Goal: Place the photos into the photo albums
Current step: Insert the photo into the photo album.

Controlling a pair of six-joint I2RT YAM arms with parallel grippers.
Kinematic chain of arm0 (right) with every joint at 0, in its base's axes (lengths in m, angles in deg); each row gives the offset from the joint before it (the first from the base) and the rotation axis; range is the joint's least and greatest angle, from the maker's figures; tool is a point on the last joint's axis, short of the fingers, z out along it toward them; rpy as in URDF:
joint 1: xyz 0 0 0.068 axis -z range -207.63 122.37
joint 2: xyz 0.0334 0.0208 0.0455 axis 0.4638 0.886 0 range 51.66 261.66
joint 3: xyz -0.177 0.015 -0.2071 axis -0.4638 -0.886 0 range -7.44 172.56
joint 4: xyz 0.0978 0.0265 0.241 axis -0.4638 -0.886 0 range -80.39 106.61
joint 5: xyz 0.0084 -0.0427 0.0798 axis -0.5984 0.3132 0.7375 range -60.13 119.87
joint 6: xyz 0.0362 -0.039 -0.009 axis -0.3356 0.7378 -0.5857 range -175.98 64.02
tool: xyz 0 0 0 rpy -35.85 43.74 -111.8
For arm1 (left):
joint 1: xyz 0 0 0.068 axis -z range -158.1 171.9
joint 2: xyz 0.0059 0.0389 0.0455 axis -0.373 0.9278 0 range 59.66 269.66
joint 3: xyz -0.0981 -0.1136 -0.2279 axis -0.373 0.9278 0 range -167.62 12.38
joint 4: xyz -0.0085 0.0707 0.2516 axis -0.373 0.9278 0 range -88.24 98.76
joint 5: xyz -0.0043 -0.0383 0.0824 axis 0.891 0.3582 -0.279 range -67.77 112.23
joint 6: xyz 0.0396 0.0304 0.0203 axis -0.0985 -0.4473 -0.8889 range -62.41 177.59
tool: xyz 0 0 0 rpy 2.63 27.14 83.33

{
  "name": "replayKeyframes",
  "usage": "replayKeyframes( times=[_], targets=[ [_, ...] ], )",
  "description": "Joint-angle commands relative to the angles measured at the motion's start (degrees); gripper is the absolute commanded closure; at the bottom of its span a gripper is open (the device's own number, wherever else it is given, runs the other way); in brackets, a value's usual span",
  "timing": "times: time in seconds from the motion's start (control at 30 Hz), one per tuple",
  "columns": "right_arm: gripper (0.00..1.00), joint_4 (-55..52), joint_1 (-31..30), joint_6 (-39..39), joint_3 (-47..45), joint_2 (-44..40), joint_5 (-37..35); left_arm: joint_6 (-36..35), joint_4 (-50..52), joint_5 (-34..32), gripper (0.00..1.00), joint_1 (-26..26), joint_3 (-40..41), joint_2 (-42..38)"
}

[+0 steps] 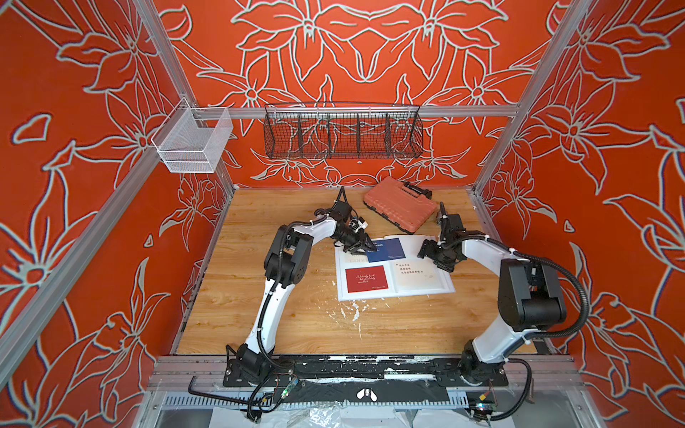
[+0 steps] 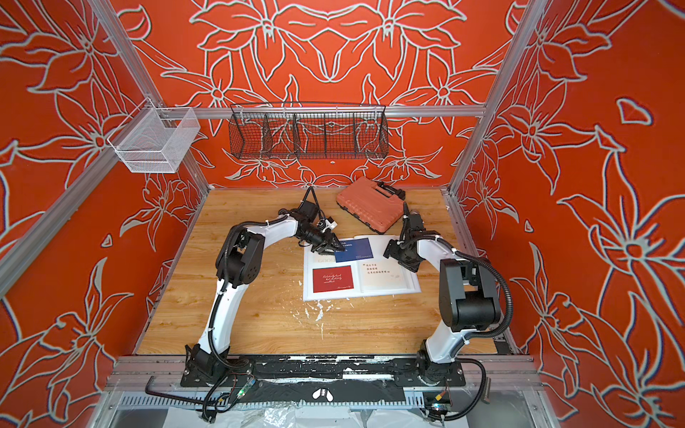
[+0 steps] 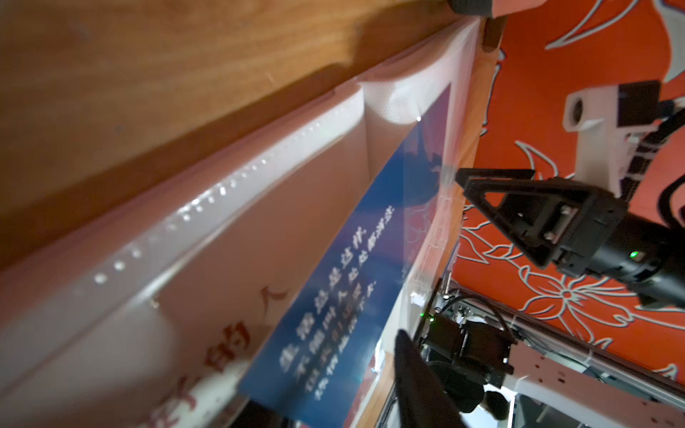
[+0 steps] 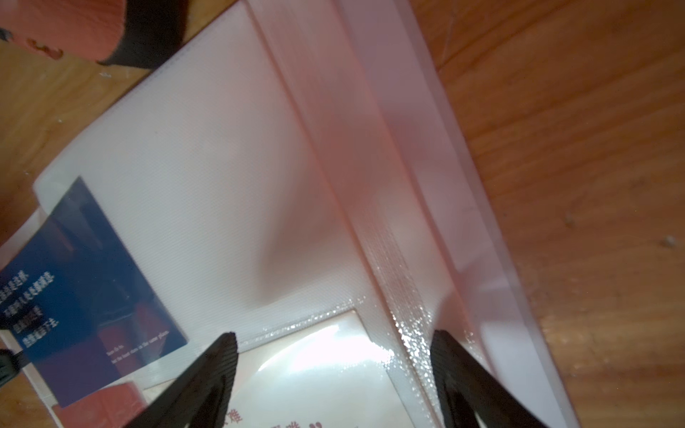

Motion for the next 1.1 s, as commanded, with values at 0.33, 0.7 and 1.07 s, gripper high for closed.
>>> replayKeyframes(
  times=[0.33,0.7,1.07],
  targets=[
    [0.15,-2.24,0.04,0.66,1.46,-0.26,-2.69,6.33,-3.33,-6.35,0.25,0.30,6.83,-5.76],
    [0.15,-0.85,-0.05,0.46,0.42,-0.68,-1.79,7.61,1.88,-10.62,0.20,2.13,3.22,-4.28],
    [0.24,-4.50,-0.01,1.37,1.81,2.40,-5.58,10.23,4.04,-16.87,0.18,2.33,5.10,-6.44]
  ],
)
